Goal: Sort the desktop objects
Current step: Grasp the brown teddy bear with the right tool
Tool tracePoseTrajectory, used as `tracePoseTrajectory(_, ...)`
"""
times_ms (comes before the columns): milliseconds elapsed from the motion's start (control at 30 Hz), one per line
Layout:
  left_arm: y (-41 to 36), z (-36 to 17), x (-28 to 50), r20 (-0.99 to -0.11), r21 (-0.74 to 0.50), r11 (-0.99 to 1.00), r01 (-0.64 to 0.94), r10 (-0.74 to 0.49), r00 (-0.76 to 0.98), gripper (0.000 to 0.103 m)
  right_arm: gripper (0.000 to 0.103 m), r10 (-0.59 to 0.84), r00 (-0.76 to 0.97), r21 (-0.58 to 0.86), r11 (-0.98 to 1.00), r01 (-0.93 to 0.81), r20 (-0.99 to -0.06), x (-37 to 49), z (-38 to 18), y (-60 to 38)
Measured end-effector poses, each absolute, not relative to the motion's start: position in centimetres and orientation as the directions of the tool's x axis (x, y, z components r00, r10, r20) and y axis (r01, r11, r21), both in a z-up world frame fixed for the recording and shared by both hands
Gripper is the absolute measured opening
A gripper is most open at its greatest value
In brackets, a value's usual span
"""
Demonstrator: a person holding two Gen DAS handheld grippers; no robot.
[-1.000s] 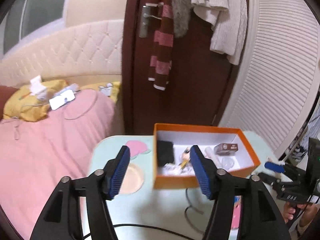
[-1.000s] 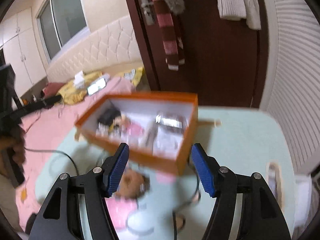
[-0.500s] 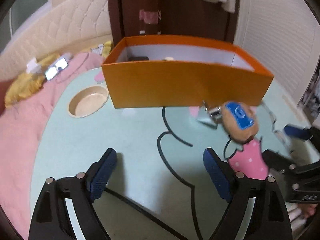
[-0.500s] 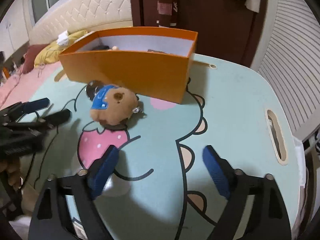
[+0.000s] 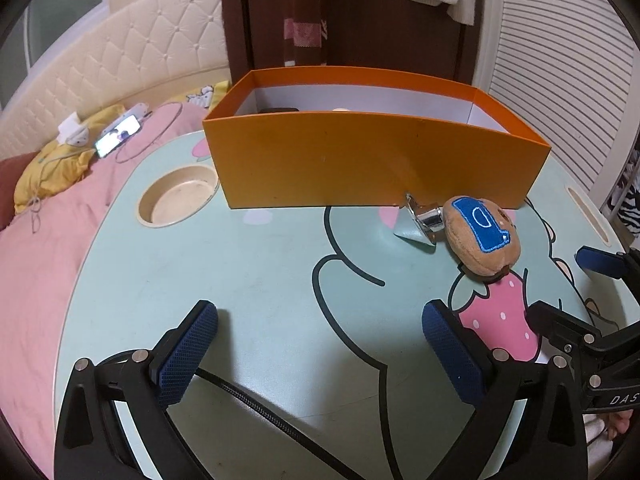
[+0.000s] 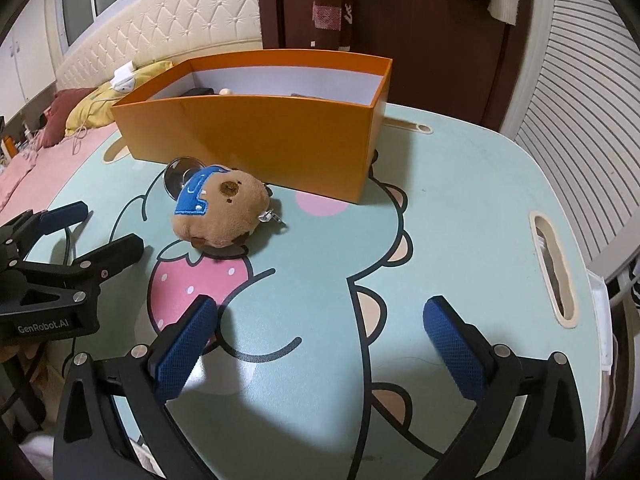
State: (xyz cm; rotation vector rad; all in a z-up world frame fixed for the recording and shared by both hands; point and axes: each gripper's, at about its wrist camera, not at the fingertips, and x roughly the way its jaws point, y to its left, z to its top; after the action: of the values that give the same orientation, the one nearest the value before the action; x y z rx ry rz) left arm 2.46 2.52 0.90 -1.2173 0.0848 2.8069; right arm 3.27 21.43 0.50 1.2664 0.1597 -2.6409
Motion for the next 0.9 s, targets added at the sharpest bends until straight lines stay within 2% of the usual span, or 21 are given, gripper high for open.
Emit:
tracePoseTrajectory(667, 2.5, 0.9, 2.5, -0.730, 0.015, -0.996, -0.092, 0.052, -0.682, 0.102, 0.103, -0.148, -0.593, 0.000, -0.970, 0.243, -0.792, 2.8, 0.6, 21.4)
tracePoseTrajectory(767, 2.0, 1.0, 2.6, -0.724, -0.007, -0.998, -0.065, 0.050, -0.688, 0.102, 0.102, -0.230, -0.588, 0.063, -0.955, 0.291, -0.776, 3.1, 1.1, 21.1)
tracePoseTrajectory(833, 1.1, 1.2, 2.7, -0.710, -0.057, -0.998, -0.025, 0.058, -0.702, 0.102, 0.098, -0.233, -0.598, 0.047, -0.950, 0.309, -0.767, 3.1, 1.6, 20.4)
tracePoseTrajectory(867, 0.6, 1.3, 2.8, -0.703, -0.081, -0.997, -0.005, 0.061, -0.709, 0.102, 0.089, -0.227, -0.605, 0.030, -0.948, 0.318, -0.763, 3.0, 1.8, 20.0)
tracePoseTrajectory(900, 0.4, 1.4, 2.8, -0.699, -0.093, -0.996, 0.010, 0.059, -0.712, 0.102, 0.085, -0.229, -0.603, 0.032, -0.947, 0.320, -0.764, 2.8, 1.9, 19.8)
